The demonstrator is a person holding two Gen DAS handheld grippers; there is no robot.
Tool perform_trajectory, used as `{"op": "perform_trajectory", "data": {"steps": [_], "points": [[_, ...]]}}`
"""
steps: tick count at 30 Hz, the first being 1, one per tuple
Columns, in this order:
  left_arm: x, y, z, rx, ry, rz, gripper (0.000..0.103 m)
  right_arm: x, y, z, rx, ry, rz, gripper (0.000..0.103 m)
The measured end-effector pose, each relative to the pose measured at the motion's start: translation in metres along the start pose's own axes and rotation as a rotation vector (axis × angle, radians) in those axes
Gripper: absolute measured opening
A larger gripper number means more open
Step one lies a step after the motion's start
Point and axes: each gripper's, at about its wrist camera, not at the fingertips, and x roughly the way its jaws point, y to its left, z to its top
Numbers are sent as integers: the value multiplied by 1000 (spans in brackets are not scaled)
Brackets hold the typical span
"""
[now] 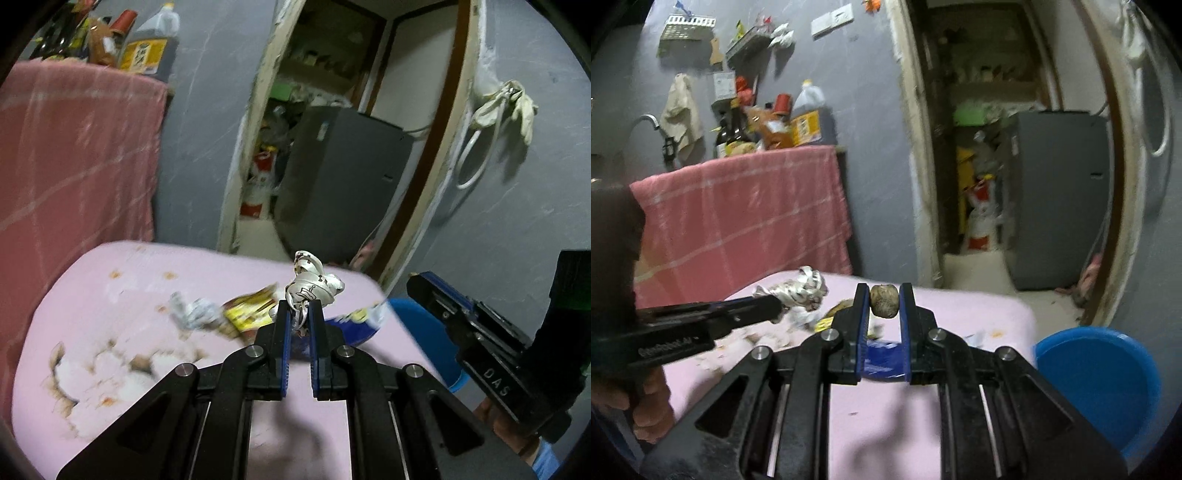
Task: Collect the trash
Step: 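Carry both items over the blue bucket and open both grippers to drop them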
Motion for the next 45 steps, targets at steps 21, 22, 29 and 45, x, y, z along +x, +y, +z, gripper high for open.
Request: {"op": "perform_trajectory", "data": {"steps": [21, 22, 29, 45], "points": [[110, -125, 19, 113, 116, -201, 7, -50, -140, 1, 231, -54, -310, 16], [115, -130, 18, 121, 128, -204, 7, -50, -146, -1, 249, -45, -316, 16], [146, -152, 2, 163, 208, -207, 7, -46, -177, -11, 351, 9, -326, 16], [172, -160, -18, 196, 287, -166, 7, -38, -223, -38, 541, 125, -318, 18]]}}
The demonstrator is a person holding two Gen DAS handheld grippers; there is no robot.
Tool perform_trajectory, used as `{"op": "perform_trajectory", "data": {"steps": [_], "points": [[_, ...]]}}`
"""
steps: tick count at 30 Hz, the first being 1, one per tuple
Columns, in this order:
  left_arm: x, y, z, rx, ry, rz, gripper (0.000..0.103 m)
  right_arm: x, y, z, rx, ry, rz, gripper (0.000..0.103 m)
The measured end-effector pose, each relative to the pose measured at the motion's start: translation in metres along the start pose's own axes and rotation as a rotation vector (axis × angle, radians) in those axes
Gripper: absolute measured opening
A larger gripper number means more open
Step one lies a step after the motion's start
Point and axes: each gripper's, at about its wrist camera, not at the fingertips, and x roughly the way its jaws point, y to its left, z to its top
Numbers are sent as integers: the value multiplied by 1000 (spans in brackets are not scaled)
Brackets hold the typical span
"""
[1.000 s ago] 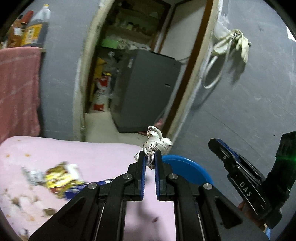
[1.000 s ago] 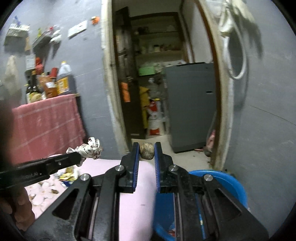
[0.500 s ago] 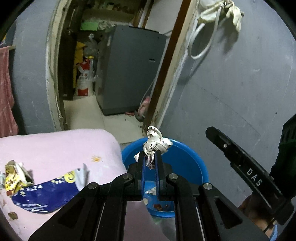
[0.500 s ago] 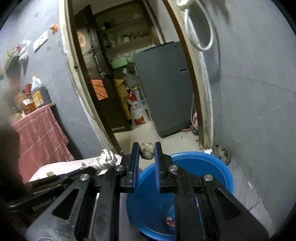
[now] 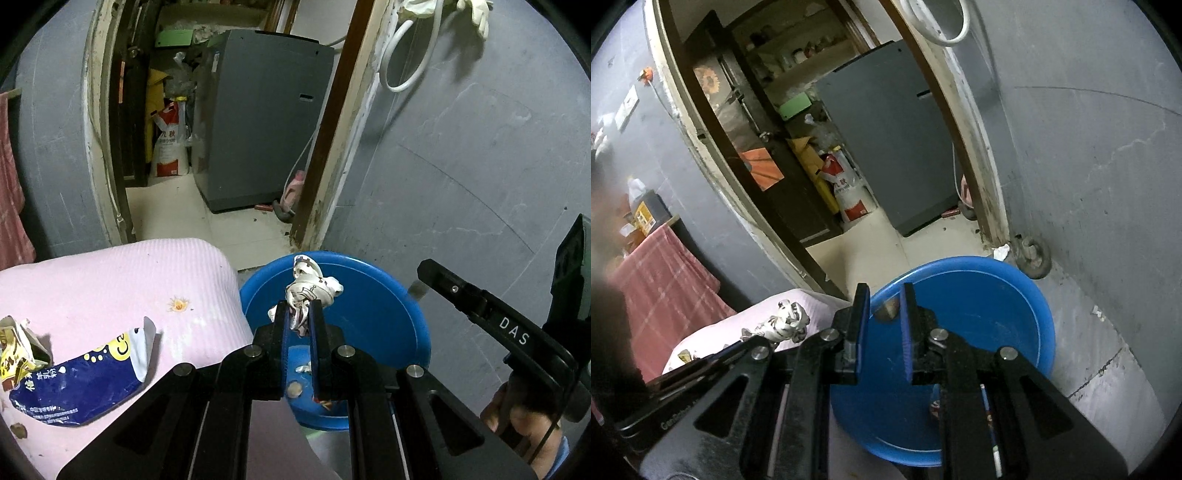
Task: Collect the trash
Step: 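Carry both items over the blue bucket and open both grippers to drop them, then move both tools back over the remaining trash on the table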
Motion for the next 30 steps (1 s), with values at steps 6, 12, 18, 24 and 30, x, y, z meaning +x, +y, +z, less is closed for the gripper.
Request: {"op": "perform_trajectory", "data": {"steps": [6, 12, 18, 24, 30], "points": [[3, 5, 2, -16, 14, 7, 11, 4, 4, 0, -14, 9, -7, 21], [0, 12, 3, -31, 21, 14, 13, 4, 6, 0, -18, 3, -8, 35], [-14, 18, 5, -40, -23, 44, 38, 0, 9, 1, -37, -23, -8, 51], [-39, 24, 8, -34, -91, 102, 64, -9, 19, 2, -82, -79, 1, 74], [-75, 35, 7, -23, -197, 181, 81, -20, 39, 2, -150, -156, 11, 90]]}}
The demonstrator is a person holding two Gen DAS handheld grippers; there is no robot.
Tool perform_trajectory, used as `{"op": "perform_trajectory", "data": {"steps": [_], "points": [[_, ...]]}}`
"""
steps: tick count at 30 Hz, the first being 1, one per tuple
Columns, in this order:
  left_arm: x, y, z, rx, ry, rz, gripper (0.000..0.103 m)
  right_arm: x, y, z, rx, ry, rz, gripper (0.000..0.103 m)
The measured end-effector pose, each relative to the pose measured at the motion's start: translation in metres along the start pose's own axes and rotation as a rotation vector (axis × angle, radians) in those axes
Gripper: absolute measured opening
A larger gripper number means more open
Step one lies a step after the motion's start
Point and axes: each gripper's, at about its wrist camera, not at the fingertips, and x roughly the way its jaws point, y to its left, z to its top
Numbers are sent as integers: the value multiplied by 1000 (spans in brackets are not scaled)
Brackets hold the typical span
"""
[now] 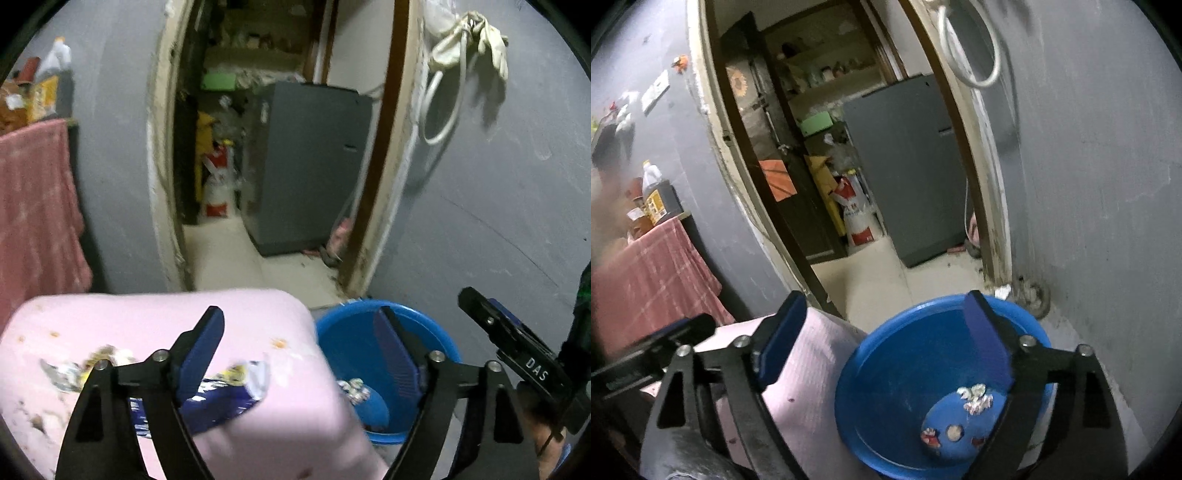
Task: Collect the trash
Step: 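Move both tools back over the remaining trash on the table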
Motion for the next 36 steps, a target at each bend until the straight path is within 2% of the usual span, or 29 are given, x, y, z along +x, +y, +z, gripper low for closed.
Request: {"op": "perform_trajectory", "data": {"steps": [3, 6, 19, 29, 36], "points": [[-14, 12, 2, -8, -38, 34, 83, -5, 10, 1, -25, -36, 15, 99], [-29, 27, 0, -26, -75, 83, 98, -11, 22, 1, -58, -77, 42, 103], [-91, 96, -17, -129, -216, 213, 99, -32, 87, -9, -159, -208, 203, 103], [-123, 139, -47, -167, -230, 324, 100, -28, 141, -28, -281, -180, 284, 103], [-132, 159, -69, -167, -201, 356, 100, -21, 164, -40, -343, -126, 322, 103]]}}
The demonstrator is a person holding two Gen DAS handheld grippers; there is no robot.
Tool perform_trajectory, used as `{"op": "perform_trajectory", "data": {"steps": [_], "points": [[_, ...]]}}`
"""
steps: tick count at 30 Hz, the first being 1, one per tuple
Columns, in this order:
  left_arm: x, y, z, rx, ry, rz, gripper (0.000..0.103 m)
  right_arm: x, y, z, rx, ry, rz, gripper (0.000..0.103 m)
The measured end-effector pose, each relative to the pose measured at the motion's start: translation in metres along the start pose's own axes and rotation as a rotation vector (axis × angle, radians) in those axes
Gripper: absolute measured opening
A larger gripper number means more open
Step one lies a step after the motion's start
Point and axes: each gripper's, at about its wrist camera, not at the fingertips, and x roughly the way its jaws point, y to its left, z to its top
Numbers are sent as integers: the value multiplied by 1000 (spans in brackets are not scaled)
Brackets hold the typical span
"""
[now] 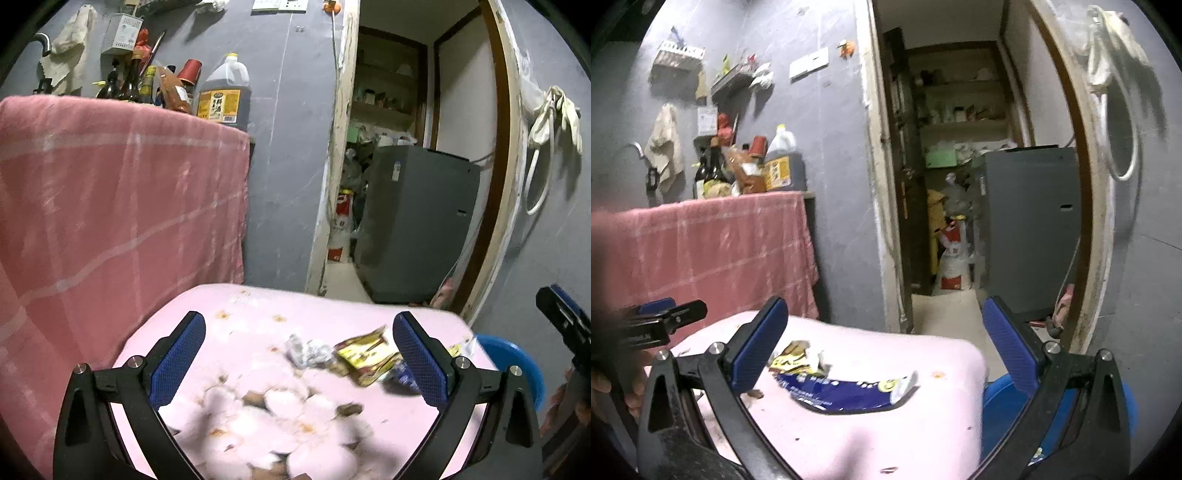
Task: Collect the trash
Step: 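Move both tools back over the remaining trash on the table, then grasp a brown nut with the left gripper while the right gripper grasps the blue wrapper's white corner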
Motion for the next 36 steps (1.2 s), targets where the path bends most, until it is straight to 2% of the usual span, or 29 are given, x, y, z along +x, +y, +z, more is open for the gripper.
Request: {"op": "perform_trajectory", "data": {"steps": [13, 18, 22, 28, 32, 34, 36], "points": [[6, 2, -30, 38, 124, -20, 100, 30, 10, -14, -32, 174, 2, 103], [13, 1, -32, 25, 180, -38, 100, 45, 6, -20, -11, 272, -7, 103], [22, -2, -34, 19, 238, -62, 100, 62, 0, -31, 17, 388, -15, 103], [36, -9, -40, 29, 333, -121, 98, 76, -8, -42, 49, 479, 18, 99], [43, -15, -42, 50, 378, -150, 89, 87, -11, -48, 68, 542, 29, 85], [47, -18, -43, 59, 401, -166, 78, 92, -14, -51, 83, 569, 37, 80], [53, -22, -44, 71, 426, -182, 71, 95, -15, -52, 95, 584, 42, 74]]}}
